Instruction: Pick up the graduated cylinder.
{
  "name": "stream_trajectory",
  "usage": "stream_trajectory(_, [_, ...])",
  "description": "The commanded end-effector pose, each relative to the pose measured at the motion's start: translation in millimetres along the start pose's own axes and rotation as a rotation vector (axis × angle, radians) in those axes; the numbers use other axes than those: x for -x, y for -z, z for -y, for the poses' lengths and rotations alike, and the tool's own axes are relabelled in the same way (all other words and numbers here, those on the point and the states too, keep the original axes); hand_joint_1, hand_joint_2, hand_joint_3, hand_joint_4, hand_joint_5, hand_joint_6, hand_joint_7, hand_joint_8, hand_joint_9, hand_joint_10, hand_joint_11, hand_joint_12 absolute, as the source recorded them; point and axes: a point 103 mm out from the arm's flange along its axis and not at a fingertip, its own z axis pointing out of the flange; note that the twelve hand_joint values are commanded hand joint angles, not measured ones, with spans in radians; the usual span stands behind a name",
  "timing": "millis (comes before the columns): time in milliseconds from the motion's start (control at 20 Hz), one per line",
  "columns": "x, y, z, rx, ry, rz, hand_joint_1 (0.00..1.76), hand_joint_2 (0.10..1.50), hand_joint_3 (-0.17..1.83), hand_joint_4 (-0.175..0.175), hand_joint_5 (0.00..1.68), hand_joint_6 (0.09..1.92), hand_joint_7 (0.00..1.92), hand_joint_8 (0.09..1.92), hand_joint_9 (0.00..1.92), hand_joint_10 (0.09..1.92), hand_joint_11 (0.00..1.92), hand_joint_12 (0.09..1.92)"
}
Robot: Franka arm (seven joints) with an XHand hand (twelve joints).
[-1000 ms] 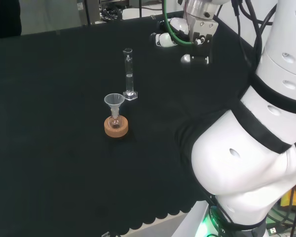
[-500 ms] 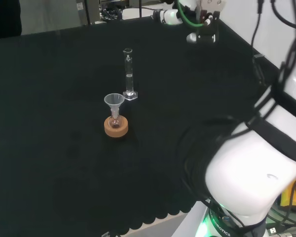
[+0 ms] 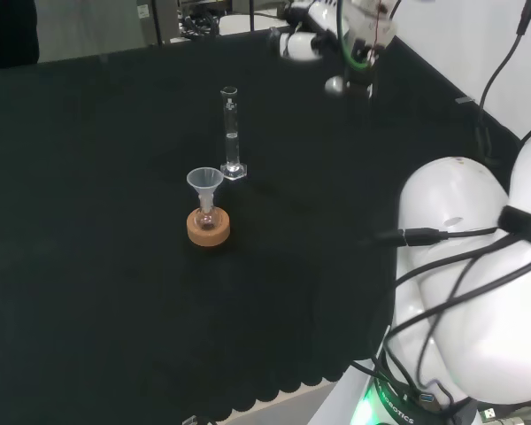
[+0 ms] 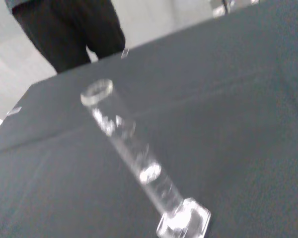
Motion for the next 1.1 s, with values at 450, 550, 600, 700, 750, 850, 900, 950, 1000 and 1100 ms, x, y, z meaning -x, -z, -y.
stream_trajectory(450, [30,-103,1,-0.06,0.04,-0.211,0.54,1.07,-0.14,-0.033,0.35,0.09,0.25,0.65,0.47,0.63,0.24,1.39])
stream_trajectory(550, [29,-109,-2,-0.092,0.056,-0.254,0.57,1.08,-0.14,-0.032,0.34,0.09,0.24,0.64,0.47,0.63,0.24,1.38])
stream_trajectory(600, [28,-112,-2,-0.092,0.073,-0.264,0.61,1.08,-0.14,-0.03,0.34,0.09,0.23,0.64,0.46,0.63,0.24,1.38])
stream_trajectory(700, [25,-117,-6,-0.093,0.098,-0.279,0.67,1.07,-0.15,-0.026,0.32,0.09,0.19,0.63,0.43,0.62,0.22,1.37])
stream_trajectory(750, [25,-121,-8,-0.107,0.108,-0.289,0.68,1.07,-0.15,-0.025,0.32,0.09,0.18,0.62,0.42,0.62,0.21,1.37])
stream_trajectory(850, [24,-128,-10,-0.12,0.111,-0.302,0.7,1.06,-0.16,-0.025,0.32,0.09,0.18,0.62,0.42,0.62,0.2,1.37])
stream_trajectory(900, [24,-131,-12,-0.121,0.118,-0.311,0.7,1.05,-0.17,-0.025,0.32,0.09,0.18,0.63,0.42,0.62,0.2,1.37])
stream_trajectory(950, [24,-133,-13,-0.123,0.127,-0.315,0.7,1.04,-0.17,-0.026,0.33,0.09,0.18,0.63,0.42,0.62,0.2,1.37])
stream_trajectory(1000, [24,-136,-14,-0.118,0.134,-0.322,0.69,1.03,-0.17,-0.027,0.33,0.09,0.18,0.63,0.43,0.62,0.2,1.38])
stream_trajectory(1100, [25,-142,-15,-0.066,0.157,-0.375,0.7,1.01,-0.17,-0.03,0.35,0.09,0.22,0.65,0.45,0.63,0.21,1.38])
